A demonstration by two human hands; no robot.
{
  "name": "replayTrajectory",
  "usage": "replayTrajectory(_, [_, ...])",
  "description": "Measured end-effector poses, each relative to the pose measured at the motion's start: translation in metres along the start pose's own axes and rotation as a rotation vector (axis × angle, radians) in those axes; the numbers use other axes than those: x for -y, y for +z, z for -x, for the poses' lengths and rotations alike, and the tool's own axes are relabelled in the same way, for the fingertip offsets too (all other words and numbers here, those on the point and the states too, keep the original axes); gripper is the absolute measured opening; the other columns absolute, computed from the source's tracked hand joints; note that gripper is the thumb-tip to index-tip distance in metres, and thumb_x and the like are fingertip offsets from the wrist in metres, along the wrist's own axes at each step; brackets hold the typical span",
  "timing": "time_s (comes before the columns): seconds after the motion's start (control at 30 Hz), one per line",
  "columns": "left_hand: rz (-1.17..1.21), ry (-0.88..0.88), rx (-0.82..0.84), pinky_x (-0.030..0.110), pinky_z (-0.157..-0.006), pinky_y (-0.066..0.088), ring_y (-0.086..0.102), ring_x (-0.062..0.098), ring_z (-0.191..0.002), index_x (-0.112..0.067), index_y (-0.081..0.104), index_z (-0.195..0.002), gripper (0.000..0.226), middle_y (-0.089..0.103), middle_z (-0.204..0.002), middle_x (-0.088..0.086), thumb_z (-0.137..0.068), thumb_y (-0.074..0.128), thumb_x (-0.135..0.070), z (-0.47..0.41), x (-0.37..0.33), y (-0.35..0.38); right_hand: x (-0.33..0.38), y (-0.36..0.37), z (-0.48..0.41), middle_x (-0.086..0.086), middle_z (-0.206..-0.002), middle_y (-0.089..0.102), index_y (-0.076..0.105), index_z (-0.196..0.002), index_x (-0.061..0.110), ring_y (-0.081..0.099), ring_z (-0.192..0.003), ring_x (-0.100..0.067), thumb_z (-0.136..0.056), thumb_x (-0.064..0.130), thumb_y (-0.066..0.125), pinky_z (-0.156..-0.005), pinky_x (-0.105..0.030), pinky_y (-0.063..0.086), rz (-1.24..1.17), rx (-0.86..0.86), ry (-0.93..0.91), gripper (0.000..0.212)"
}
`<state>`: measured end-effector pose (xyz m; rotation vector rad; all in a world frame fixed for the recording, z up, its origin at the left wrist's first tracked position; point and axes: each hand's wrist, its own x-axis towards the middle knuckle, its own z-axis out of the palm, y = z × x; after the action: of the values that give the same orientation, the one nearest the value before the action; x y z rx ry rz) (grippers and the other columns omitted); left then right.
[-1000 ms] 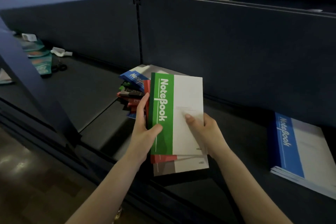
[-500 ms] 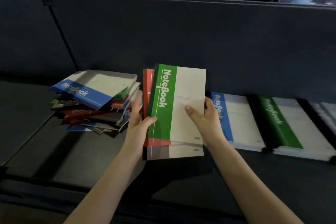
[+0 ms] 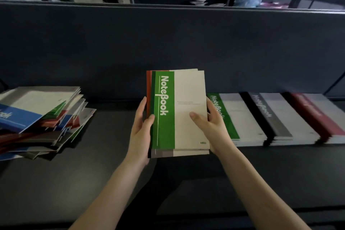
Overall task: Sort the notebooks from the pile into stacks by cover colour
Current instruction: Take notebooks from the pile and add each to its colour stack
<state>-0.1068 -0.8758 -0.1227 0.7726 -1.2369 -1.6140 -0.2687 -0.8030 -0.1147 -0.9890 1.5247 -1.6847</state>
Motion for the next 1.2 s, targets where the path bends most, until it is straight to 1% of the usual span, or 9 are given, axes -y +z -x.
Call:
replayTrajectory(0.2, [-0.029,-0.018,0.051,0.042,-0.102,0.045,0.055,0.010,-0.122,-0.051,0.045,-0.130,0.040,0.054,-0.135,-0.014,-0.102,0.041,-0.023,0.000,0.016,0.039,-0.001,-0.050,0.001,0.000,-0.111,0.070,0.046,-0.136,0.023,0.067,-0.102,-0.017,-0.093,0.005,0.057,-0.086,-0.036,0.055,0.013,-0.054,-0.022,0.047])
replayTrajectory(0.33, [-0.053,0.000,0.081,0.028,-0.088,0.054,0.059,0.005,-0.114,-0.051,0.039,-0.131,0.039,0.054,-0.131,-0.017,-0.101,0.041,-0.027,-0.003,0.020,0.052,-0.001,-0.080,-0.004,-0.001,-0.114,0.069,0.042,-0.138,0.022,0.066,-0.104,-0.018,-0.094,0.006,0.056,-0.088,-0.040,0.054,0.051,-0.096,-0.023,0.050])
replayTrajectory(0.47, [-0.095,-0.005,0.055,0.033,-0.094,0.050,0.055,0.004,-0.117,-0.061,0.039,-0.123,0.037,0.049,-0.130,-0.023,-0.100,0.043,-0.032,-0.006,0.023,0.058,-0.001,-0.108,-0.010,-0.001,-0.113,0.068,0.043,-0.138,0.023,0.067,-0.100,-0.018,-0.093,0.008,0.057,-0.083,-0.041,0.057,0.121,-0.134,-0.024,0.049])
replayTrajectory(0.6, [-0.128,0.005,0.009,0.032,-0.092,0.049,0.055,0.004,-0.115,-0.056,0.035,-0.132,0.040,0.048,-0.127,-0.026,-0.098,0.043,-0.035,-0.011,0.023,0.056,-0.001,-0.133,-0.023,0.007,-0.107,0.068,0.050,-0.125,0.029,0.067,-0.096,-0.012,-0.091,0.008,0.060,-0.082,-0.037,0.056,0.225,-0.171,-0.005,0.040])
replayTrajectory(0.7, [-0.146,0.018,-0.038,0.032,-0.091,0.049,0.055,0.004,-0.114,-0.054,0.033,-0.133,0.040,0.048,-0.127,-0.024,-0.098,0.043,-0.036,-0.016,0.022,0.050,-0.004,-0.154,-0.037,0.005,-0.108,0.067,0.051,-0.128,0.023,0.065,-0.101,-0.017,-0.090,0.009,0.062,-0.087,-0.042,0.054,0.341,-0.181,0.050,0.043])
replayTrajectory(0.87, [-0.250,0.065,-0.079,0.019,-0.079,0.047,0.055,-0.007,-0.106,-0.051,0.028,-0.137,0.042,0.045,-0.122,-0.031,-0.099,0.040,-0.036,-0.015,0.019,0.040,-0.010,-0.162,-0.048,0.012,-0.103,0.062,0.049,-0.135,0.021,0.060,-0.105,-0.022,-0.087,0.009,0.064,-0.080,-0.033,0.048,0.553,-0.168,0.113,0.052])
replayTrajectory(1.0, [-0.293,0.067,-0.074,0.016,-0.079,0.047,0.054,-0.009,-0.105,-0.051,0.026,-0.138,0.045,0.043,-0.125,-0.029,-0.099,0.041,-0.035,-0.012,0.022,0.038,-0.008,-0.147,-0.051,-0.007,-0.116,0.061,0.035,-0.146,0.021,0.058,-0.105,-0.029,-0.089,0.011,0.062,-0.079,-0.028,0.039,0.838,-0.179,0.084,0.063])
replayTrajectory(1.1, [-0.298,0.065,-0.070,0.013,-0.074,0.048,0.054,-0.018,-0.098,-0.051,0.027,-0.137,0.044,0.042,-0.118,-0.037,-0.098,0.043,-0.035,-0.010,0.025,0.044,-0.015,-0.143,-0.053,-0.016,-0.128,0.057,0.030,-0.149,0.017,0.047,-0.120,-0.033,-0.091,0.016,0.060,-0.094,-0.032,0.036,1.001,-0.167,0.116,0.065])
replayTrajectory(1.2, [-0.292,0.063,-0.061,0.013,-0.075,0.049,0.054,-0.014,-0.103,-0.050,0.028,-0.137,0.044,0.043,-0.122,-0.034,-0.098,0.043,-0.034,-0.008,0.028,0.050,-0.020,-0.144,-0.053,-0.016,-0.145,0.038,0.027,-0.149,0.017,0.034,-0.132,-0.037,-0.091,0.021,0.063,-0.105,-0.044,0.032,1.143,-0.176,0.120,0.068])
